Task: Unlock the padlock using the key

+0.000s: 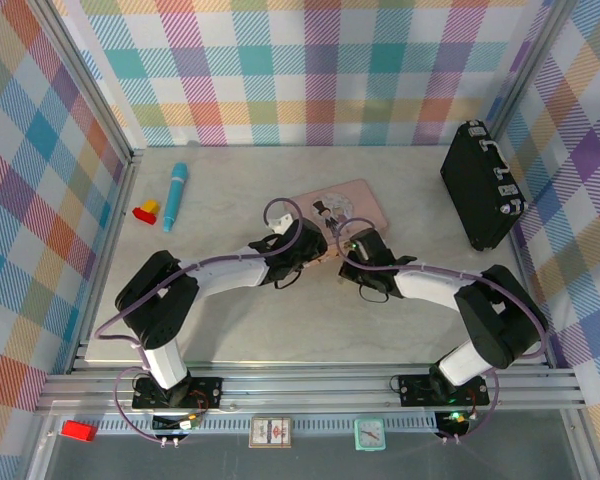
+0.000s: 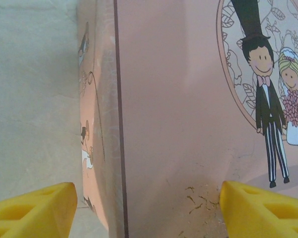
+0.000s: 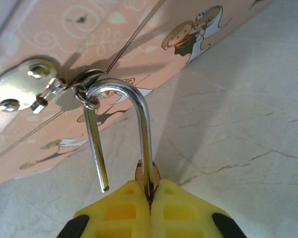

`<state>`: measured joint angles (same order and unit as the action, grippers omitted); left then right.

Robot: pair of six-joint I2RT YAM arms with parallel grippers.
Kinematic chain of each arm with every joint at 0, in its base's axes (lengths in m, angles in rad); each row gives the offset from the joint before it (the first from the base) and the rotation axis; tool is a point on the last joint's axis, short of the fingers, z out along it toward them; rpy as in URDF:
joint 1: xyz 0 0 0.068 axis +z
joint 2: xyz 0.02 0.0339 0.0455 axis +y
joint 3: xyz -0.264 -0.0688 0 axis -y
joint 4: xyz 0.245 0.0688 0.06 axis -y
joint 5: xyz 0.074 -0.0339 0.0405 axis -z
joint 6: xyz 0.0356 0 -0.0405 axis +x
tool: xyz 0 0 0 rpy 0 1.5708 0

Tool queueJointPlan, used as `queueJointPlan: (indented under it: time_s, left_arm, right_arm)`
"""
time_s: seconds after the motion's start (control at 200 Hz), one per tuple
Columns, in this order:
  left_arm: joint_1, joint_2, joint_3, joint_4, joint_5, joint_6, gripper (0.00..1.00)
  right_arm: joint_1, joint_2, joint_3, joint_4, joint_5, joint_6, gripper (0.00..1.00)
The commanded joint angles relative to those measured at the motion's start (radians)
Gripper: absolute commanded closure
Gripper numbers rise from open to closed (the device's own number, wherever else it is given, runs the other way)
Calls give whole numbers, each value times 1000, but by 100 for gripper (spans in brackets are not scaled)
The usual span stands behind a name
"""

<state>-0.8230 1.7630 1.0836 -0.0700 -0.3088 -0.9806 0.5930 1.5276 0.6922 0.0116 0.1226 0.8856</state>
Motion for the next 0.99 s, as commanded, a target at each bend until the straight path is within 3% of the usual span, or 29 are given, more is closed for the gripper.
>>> queueJointPlan:
  time_s: [0.0, 0.41, 0.99]
  left_arm:
    - [-35, 47, -3, -78, 24, -8, 25]
    - [-61, 70, 3, -81, 2, -32, 25]
    - [-53, 75, 12, -56, 4, -20, 24]
  right_arm:
    - [-50, -17, -24, 51, -28, 61, 100]
    - [-143, -20, -27, 158, -116, 221, 100]
    - [-195, -89, 19, 64, -102, 153, 100]
